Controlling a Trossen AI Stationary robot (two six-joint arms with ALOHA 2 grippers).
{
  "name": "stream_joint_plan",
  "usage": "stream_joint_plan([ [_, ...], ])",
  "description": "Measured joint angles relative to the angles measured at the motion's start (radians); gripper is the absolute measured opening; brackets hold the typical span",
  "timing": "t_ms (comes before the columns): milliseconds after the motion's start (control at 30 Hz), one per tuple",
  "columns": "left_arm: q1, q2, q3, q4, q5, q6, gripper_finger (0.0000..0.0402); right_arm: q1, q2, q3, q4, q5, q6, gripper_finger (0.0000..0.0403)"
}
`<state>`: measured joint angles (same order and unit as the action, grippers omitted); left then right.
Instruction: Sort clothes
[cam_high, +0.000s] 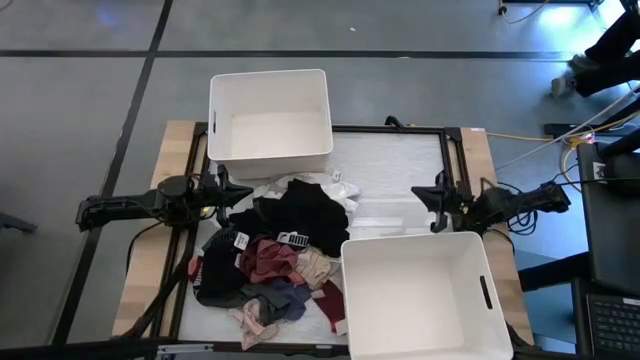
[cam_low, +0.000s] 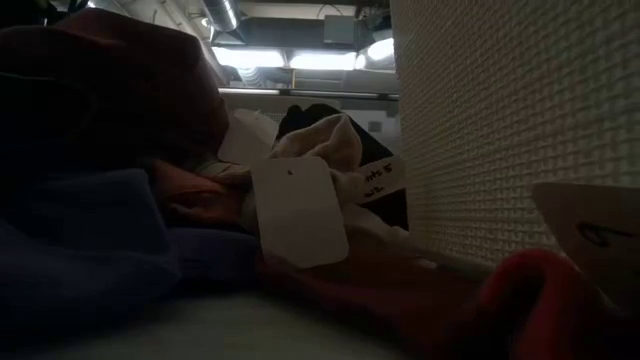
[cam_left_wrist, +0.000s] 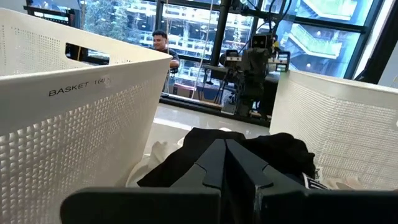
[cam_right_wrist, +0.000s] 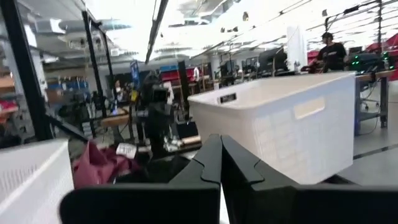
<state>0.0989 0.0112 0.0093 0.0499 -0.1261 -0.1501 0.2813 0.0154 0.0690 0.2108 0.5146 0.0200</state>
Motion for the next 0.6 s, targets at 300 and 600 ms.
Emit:
stream_joint_plan([
  [300,0.000,0.000,0.000,0.074,0.000,0.082,0.0004,0.000,0.138,0.120,0.004,0.099,-0.027,0.0003],
  [600,0.000,0.000,0.000,0.123,0.000,0.105,0.0004,0.000,0.481,0.370,-0.009,0.164,-0.070,0.0003],
])
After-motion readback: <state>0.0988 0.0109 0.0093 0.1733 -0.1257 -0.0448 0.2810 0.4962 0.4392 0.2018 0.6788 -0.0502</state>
